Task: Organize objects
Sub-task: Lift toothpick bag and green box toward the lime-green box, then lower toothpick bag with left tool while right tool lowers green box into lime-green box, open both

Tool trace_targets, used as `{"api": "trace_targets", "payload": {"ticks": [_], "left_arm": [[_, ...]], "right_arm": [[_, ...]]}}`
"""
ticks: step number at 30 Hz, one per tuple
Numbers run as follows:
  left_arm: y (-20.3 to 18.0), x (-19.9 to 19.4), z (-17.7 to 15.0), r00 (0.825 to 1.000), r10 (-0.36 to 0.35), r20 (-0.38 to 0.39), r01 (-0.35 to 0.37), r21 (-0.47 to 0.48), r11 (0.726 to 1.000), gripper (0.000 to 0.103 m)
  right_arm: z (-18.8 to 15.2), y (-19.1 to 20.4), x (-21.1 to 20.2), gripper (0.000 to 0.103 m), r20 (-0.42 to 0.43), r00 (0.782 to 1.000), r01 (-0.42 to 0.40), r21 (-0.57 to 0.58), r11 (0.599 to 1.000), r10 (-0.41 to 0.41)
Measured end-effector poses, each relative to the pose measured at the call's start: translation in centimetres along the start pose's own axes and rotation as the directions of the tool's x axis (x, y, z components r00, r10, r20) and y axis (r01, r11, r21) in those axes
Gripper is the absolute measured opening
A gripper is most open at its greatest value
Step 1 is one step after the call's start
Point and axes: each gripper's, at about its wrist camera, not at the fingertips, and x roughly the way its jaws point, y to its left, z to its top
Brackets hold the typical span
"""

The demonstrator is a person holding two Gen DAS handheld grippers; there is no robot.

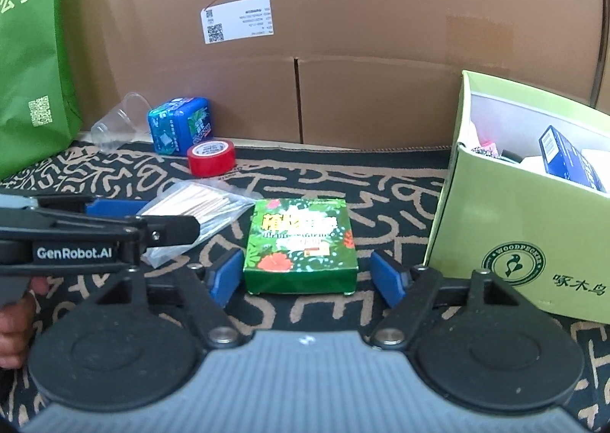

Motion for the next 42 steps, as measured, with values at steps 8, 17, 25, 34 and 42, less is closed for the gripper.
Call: {"api": "trace_targets", "payload": {"ticks": [8, 17, 25, 34, 42], "left_arm": [[-0.2, 0.1, -0.1, 1.0, -0.008, -0.005, 0.008, 0.03, 1.0, 0.031], [-0.1, -2.3, 0.8, 0.996, 0.018, 0.088, -0.017, -0.016, 1.0, 0.019], [-1.9, -4.7, 3.6, 0.983, -0.048, 0.176, 0.055, -0.036, 0.998, 0.019], [-8.4, -3.8, 6.8, 0.959, -0.178, 0.222, 0.174, 0.038, 0.984, 0.019], [-13.3, 0.4, 7.9, 0.946, -0.279, 0.165, 0.275, 0.047, 0.96, 0.019]], "right_arm": [[-0.1, 0.3, 0.2, 0.06, -0.002, 1.0, 0.016, -0.024, 1.0, -0.016], [0.2, 1.1, -1.7, 0.059, 0.101, 0.995, 0.023, -0.062, 0.998, -0.017], [1.3, 0.2, -5.5, 0.059, 0.276, 0.959, 0.075, -0.046, 0.996, -0.06], [2.0, -5.0, -9.5, 0.059, 0.41, 0.878, 0.218, 0.116, 0.969, -0.246], [1.7, -10.5, -11.2, 0.06, 0.418, 0.782, 0.348, 0.321, 0.881, -0.461]]}}
